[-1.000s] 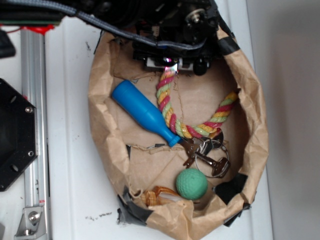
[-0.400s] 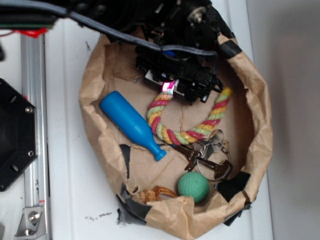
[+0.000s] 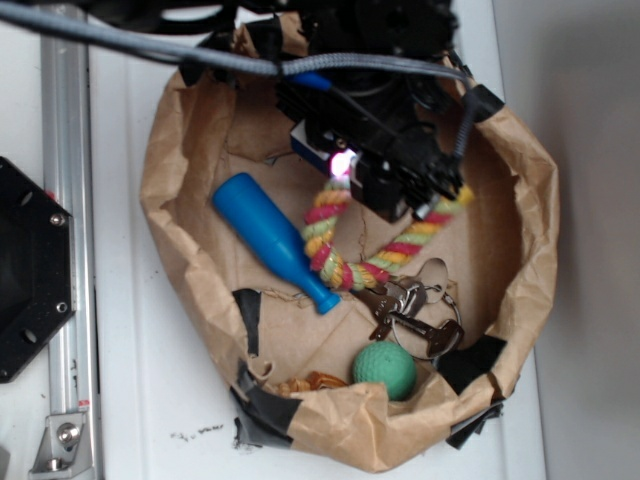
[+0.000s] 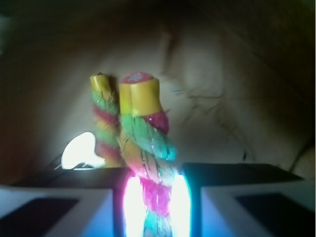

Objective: Grab the multicolored rope.

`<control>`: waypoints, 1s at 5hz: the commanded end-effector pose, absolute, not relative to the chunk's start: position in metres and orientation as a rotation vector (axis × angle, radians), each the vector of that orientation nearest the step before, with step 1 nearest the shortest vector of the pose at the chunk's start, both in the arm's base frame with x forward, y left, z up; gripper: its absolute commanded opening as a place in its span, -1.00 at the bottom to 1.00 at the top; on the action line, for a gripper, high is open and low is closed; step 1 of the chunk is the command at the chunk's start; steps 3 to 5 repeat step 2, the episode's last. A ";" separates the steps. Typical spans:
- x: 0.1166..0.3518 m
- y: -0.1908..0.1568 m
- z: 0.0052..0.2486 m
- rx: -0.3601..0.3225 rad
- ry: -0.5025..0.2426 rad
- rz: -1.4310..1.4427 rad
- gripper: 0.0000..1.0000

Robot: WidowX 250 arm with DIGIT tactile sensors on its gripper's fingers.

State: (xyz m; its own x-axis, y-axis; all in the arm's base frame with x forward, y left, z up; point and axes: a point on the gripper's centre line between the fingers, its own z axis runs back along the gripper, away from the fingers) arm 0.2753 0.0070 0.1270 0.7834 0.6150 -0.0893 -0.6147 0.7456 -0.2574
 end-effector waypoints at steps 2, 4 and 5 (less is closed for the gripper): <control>0.272 0.038 0.192 -0.151 -0.127 0.599 -1.00; 0.272 0.038 0.192 -0.151 -0.127 0.599 -1.00; 0.272 0.038 0.192 -0.151 -0.127 0.599 -1.00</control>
